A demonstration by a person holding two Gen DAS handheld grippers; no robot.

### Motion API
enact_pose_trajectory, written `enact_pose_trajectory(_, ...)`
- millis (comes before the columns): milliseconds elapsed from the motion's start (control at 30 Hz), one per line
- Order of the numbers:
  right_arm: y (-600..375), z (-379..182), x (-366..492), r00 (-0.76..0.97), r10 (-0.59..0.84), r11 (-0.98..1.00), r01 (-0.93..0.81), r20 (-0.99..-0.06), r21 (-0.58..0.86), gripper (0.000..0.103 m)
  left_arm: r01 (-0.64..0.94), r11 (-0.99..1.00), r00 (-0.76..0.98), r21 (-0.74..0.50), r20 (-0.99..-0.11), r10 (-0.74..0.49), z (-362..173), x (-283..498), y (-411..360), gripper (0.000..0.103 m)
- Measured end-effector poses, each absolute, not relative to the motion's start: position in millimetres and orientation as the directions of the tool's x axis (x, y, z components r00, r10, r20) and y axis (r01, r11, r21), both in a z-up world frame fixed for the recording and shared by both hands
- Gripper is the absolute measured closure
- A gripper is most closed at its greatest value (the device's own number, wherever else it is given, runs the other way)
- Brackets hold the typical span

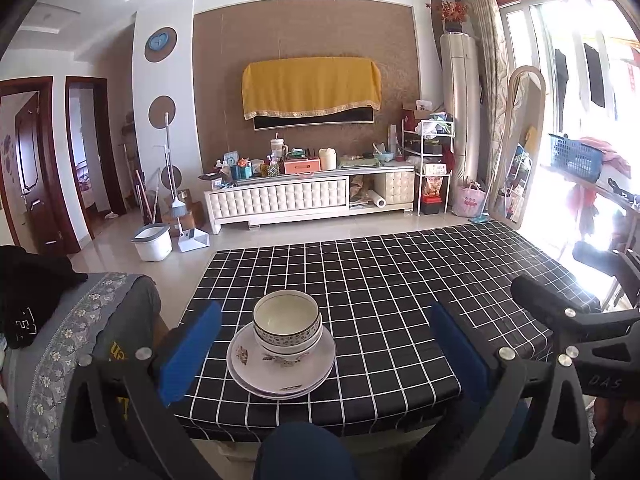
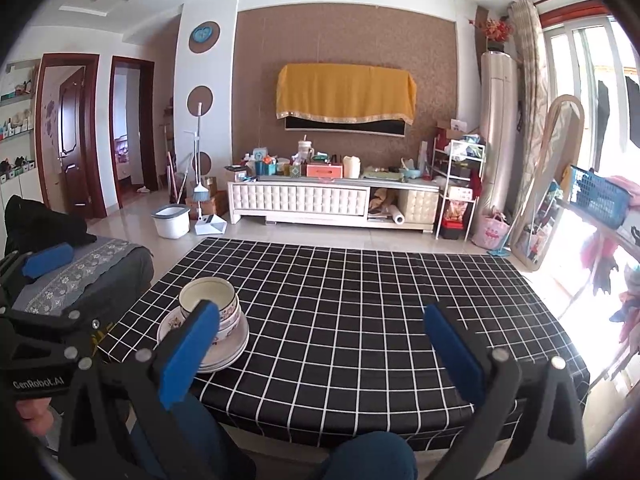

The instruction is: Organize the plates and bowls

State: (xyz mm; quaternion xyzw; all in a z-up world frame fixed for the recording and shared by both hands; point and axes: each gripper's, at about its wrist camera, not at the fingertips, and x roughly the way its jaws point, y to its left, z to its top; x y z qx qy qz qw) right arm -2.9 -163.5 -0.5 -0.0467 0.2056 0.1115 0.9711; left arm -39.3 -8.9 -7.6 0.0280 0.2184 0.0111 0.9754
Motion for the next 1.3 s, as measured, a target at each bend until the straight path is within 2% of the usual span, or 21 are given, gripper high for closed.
enact_pose_trajectory(1300, -168.4, -0.1, -3.8, 0.880, 0.184, 0.973, -0.226, -0.437, -0.045, 0.000, -0.001, 0.999, 0.885, 0.040, -0.464, 0.020, -10.9, -40.7, -9.7, 0.000)
